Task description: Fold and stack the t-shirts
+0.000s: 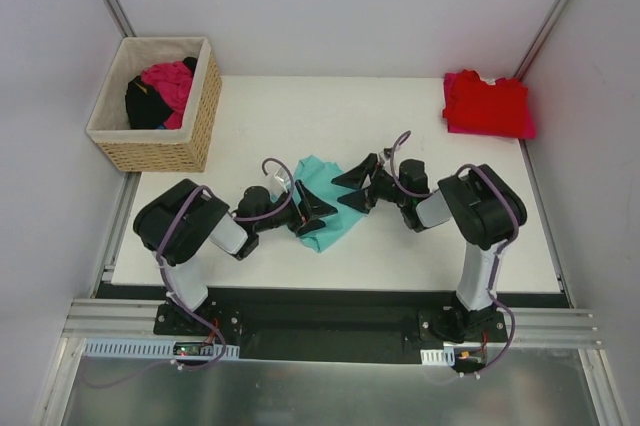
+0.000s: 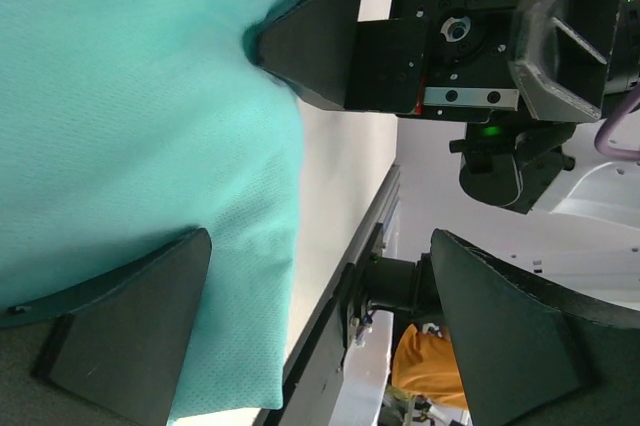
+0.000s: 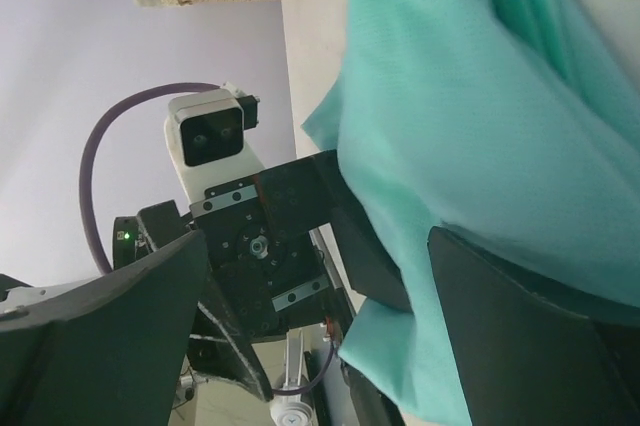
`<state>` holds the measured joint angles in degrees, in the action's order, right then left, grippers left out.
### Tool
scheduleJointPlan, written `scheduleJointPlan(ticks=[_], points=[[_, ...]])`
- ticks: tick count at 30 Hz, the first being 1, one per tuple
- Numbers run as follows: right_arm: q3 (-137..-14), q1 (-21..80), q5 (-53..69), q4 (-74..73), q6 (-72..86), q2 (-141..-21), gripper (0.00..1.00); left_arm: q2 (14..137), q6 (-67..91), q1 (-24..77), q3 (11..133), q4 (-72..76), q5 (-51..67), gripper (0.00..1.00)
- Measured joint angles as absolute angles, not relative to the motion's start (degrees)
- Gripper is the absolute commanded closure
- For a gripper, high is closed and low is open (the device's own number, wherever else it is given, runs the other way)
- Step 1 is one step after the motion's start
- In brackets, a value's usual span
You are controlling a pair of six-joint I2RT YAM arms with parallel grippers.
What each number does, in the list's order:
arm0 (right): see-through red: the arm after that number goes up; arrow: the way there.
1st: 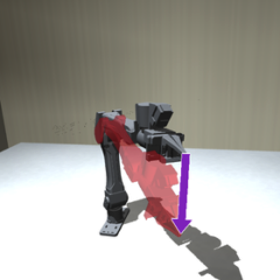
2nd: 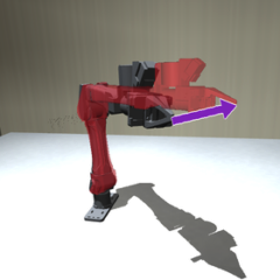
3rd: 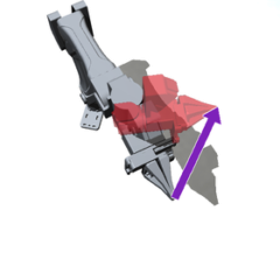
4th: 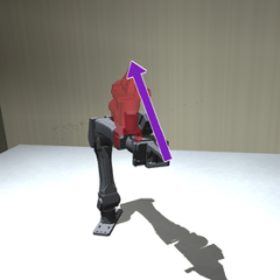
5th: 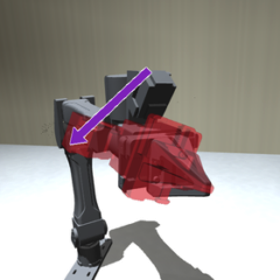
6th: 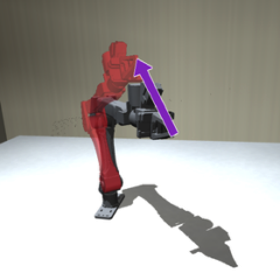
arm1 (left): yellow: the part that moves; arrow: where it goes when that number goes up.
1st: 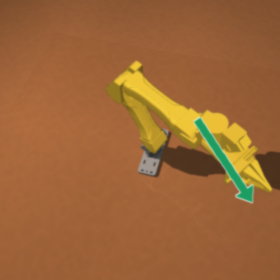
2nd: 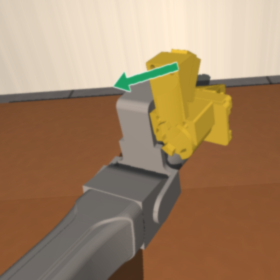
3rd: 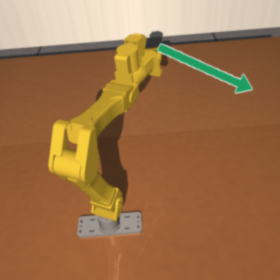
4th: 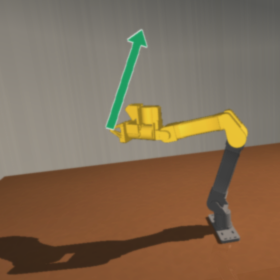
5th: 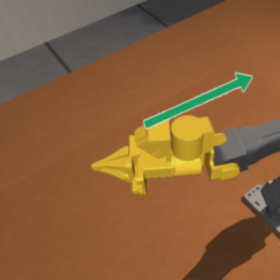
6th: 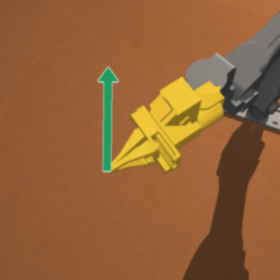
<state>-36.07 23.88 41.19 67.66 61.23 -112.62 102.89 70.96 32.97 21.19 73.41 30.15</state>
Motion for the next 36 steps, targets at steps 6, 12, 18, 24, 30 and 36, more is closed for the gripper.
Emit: scheduleJointPlan(ticks=[6, 12, 18, 24, 30, 36], points=[[-36.5, 25.7, 39.5, 52.1, 53.2, -97.6, 0.02, 92.1, 69.6, 33.0, 21.2, 66.3, 30.2, 0.07], [-38.0, 30.0, 38.0, 44.3, 47.9, -89.5, 0.02, 77.7, 64.8, 33.0, 22.4, 53.5, 29.1, 0.04], [-37.9, 32.9, 36.9, 42.7, 47.8, -92.5, 0.02, 71.1, 60.0, 32.3, 22.9, 43.7, 26.5, 0.04], [-37.9, 35.0, 36.1, 44.8, 49.2, -97.9, 0.02, 70.6, 58.3, 29.1, 21.3, 39.5, 26.6, 0.04], [-36.2, 36.6, 36.0, 47.8, 49.9, -102.9, 0.02, 66.5, 57.4, 24.0, 19.6, 36.7, 26.5, 0.04], [-34.7, 37.0, 36.1, 52.4, 50.3, -105.1, 0.03, 61.5, 56.1, 21.1, 18.9, 33.6, 26.5, 0.04]])
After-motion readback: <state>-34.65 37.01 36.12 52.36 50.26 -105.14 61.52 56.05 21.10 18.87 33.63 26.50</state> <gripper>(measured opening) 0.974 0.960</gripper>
